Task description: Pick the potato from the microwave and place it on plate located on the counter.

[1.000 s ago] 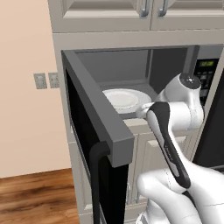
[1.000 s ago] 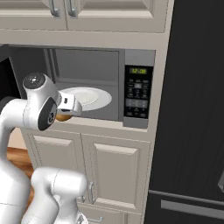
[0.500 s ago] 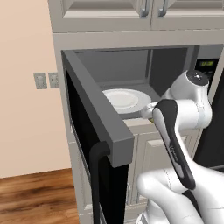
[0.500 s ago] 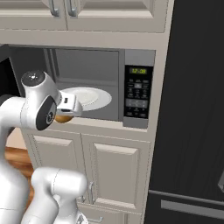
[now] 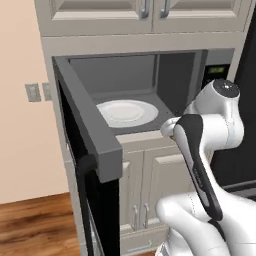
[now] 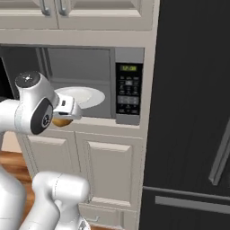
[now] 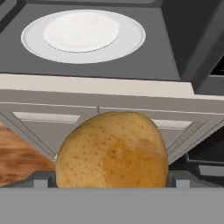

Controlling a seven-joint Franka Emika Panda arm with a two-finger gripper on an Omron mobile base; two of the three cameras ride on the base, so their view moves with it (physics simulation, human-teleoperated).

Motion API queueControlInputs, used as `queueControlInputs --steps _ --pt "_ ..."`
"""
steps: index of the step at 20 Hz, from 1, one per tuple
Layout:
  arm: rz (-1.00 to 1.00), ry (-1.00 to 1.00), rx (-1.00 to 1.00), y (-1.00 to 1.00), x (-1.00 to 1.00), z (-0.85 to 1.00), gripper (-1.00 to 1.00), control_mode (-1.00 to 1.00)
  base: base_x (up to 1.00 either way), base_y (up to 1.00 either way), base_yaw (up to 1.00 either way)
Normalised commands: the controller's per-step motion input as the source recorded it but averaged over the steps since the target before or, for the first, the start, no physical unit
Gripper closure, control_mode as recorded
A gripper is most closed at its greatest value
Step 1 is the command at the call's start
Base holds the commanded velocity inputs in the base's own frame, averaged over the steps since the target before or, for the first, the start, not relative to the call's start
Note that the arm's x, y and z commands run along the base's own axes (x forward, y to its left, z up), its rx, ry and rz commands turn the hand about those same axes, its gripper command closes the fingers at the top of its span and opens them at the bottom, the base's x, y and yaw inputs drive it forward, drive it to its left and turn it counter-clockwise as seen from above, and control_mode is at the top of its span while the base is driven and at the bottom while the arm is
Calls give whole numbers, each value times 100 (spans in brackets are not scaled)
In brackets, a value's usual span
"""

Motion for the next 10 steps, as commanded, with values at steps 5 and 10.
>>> queueControlInputs --steps 5,10 --pt "0 0 0 0 0 0 100 100 -40 -84 -42" --pt "0 0 0 0 0 0 100 100 -6 -79 -69"
